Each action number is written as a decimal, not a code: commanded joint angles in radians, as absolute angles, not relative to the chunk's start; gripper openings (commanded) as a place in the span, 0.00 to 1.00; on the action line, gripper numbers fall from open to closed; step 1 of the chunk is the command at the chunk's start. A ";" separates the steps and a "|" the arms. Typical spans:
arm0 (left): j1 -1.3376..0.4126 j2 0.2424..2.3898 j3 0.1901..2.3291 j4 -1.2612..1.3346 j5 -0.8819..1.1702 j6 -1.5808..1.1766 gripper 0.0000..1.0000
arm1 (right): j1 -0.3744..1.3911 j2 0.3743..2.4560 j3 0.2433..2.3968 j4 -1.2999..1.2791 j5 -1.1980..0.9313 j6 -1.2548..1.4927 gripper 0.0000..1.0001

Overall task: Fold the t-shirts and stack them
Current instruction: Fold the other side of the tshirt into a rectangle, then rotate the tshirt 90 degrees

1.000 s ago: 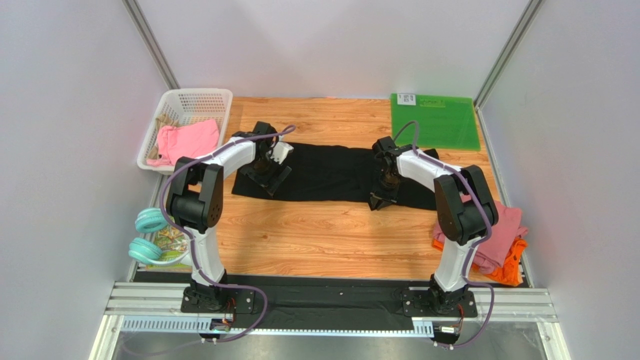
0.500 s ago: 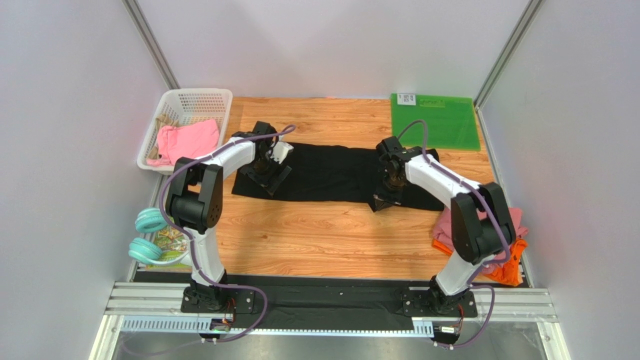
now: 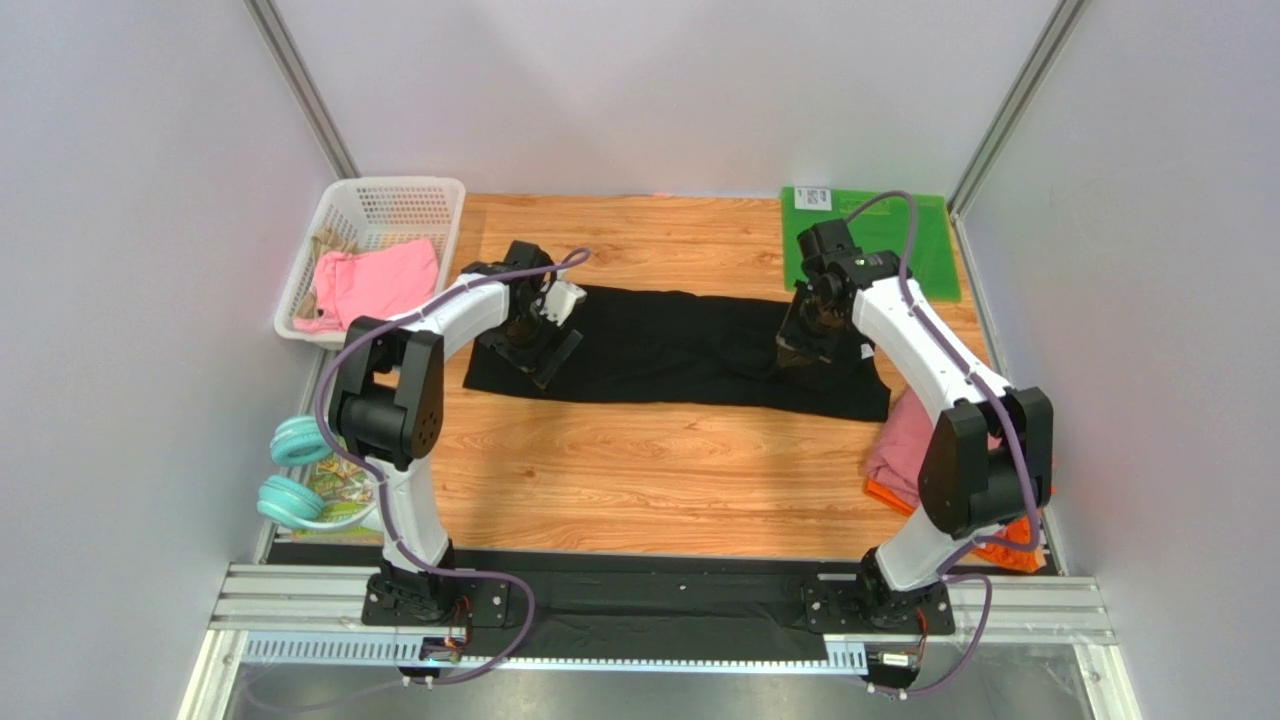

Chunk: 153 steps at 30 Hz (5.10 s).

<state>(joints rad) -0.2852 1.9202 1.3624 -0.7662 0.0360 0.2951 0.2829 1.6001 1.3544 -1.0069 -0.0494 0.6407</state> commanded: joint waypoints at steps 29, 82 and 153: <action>-0.279 1.867 1.327 -0.750 0.075 0.302 0.97 | 0.095 2.121 2.026 -1.019 -0.006 0.563 0.00; -0.235 2.091 1.753 -0.870 0.106 0.301 0.97 | 0.126 1.781 1.448 -1.026 0.127 0.676 0.00; -0.354 1.971 1.408 -0.966 -0.132 0.477 0.99 | 0.092 2.003 1.608 -1.104 0.169 0.647 0.04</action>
<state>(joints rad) -0.3698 1.9362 1.3861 -0.9680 -0.0860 0.4492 0.0883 2.0315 1.6081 -1.1103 0.1406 0.6575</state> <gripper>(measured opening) 0.989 0.043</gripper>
